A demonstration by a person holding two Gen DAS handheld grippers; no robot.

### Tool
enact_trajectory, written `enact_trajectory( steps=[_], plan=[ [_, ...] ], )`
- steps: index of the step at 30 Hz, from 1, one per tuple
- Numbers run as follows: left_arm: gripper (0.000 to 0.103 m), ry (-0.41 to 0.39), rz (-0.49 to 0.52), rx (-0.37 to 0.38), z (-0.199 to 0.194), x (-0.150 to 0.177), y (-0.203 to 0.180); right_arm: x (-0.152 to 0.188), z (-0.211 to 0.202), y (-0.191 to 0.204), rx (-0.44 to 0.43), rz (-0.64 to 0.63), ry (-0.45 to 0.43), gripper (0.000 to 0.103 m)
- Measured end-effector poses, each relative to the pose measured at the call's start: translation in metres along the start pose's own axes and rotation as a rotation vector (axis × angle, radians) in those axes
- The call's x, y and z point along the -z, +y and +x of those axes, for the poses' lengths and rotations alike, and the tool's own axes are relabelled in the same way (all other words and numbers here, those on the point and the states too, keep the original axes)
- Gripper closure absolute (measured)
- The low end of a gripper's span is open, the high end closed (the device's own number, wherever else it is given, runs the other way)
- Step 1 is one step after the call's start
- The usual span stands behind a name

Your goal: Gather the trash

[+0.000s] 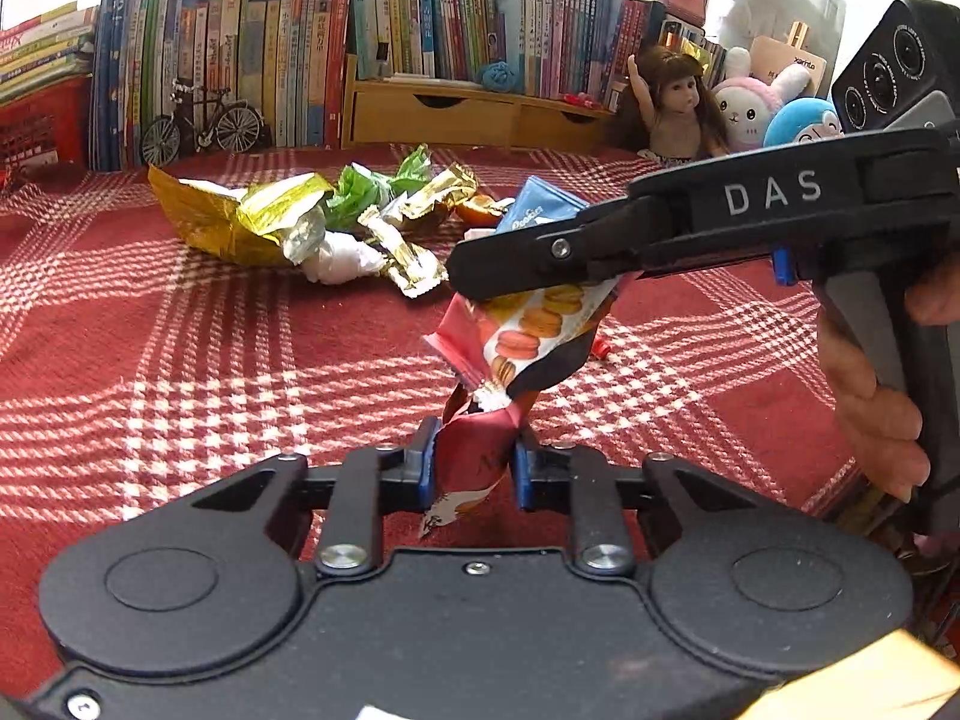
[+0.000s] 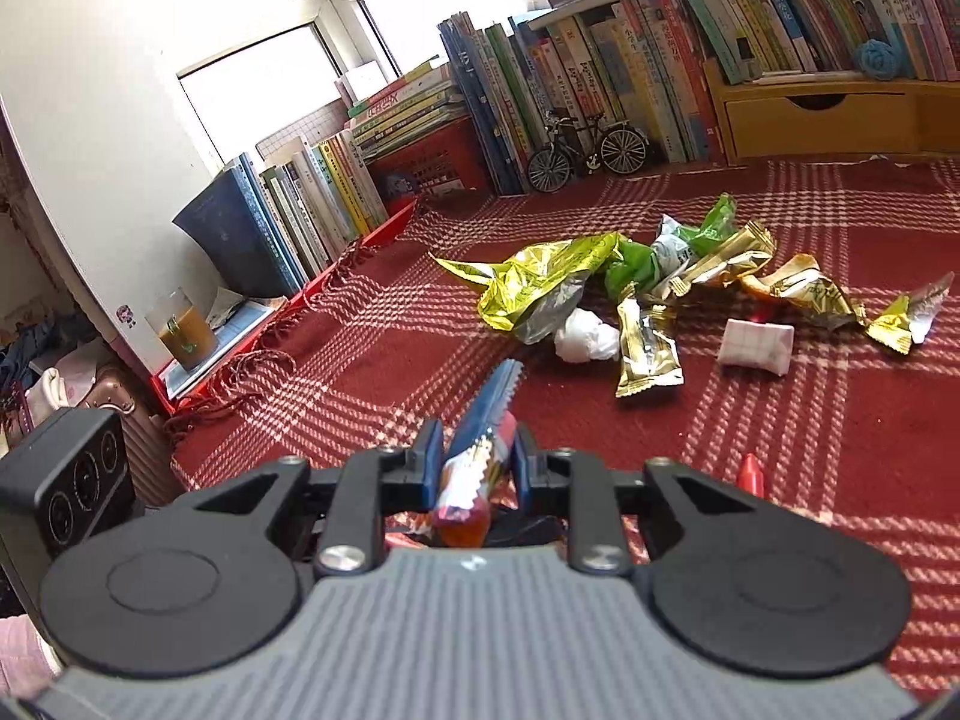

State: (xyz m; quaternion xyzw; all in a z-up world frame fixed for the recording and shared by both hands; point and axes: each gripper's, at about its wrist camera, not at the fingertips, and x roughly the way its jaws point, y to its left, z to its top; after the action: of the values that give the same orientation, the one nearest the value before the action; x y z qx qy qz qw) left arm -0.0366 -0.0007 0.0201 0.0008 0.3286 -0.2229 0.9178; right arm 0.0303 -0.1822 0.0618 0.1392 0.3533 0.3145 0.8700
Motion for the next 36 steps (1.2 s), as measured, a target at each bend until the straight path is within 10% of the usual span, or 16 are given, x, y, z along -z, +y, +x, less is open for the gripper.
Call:
enact_trajectory(
  steps=[36],
  plan=[
    [0.082, 0.009, 0.022, 0.011, -0.086, 0.036, -0.035, 0.082, -0.089, 0.025, 0.096, -0.007, -0.002, 0.074]
  ],
)
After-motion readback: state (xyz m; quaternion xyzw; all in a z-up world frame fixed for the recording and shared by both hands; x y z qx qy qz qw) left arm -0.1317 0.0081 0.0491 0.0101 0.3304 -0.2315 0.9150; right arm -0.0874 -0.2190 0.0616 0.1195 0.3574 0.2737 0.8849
